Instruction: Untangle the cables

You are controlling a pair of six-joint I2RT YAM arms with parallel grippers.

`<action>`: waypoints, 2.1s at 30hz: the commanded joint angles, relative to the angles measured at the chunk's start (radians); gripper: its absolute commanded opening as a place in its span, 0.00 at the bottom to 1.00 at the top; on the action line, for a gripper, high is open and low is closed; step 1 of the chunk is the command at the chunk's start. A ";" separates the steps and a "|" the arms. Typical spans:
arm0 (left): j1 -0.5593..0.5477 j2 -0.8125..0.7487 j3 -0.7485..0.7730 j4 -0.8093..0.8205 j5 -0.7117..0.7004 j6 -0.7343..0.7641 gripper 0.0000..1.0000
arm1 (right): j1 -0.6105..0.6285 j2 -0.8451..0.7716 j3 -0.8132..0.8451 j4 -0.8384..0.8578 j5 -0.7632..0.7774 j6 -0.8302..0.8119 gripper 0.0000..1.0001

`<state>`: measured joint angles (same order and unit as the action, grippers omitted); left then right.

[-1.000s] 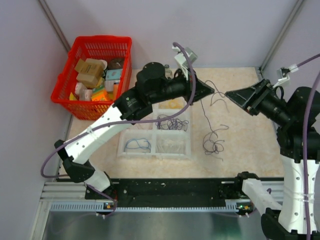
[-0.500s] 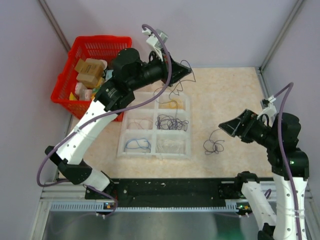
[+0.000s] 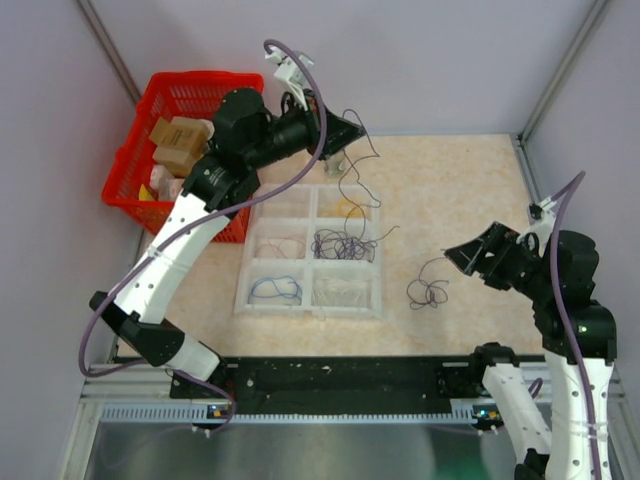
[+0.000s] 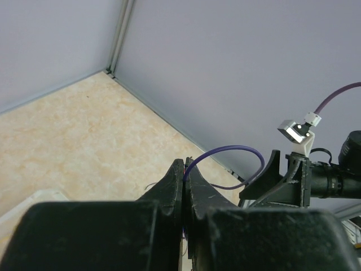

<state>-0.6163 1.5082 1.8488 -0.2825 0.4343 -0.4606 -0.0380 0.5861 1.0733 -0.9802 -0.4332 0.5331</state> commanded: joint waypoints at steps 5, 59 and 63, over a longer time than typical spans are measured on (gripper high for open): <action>0.003 -0.020 -0.095 0.126 0.043 -0.070 0.00 | -0.005 0.012 -0.023 0.025 0.022 -0.016 0.76; -0.083 0.161 -0.652 0.043 -0.470 -0.168 0.00 | -0.005 0.113 -0.338 0.141 0.105 0.140 0.70; -0.080 0.202 -0.626 0.013 -0.451 -0.150 0.10 | -0.005 0.162 -0.409 0.190 0.100 0.140 0.70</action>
<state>-0.7021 1.6936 1.2041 -0.2893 -0.0368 -0.6052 -0.0380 0.7094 0.7147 -0.8661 -0.3584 0.6521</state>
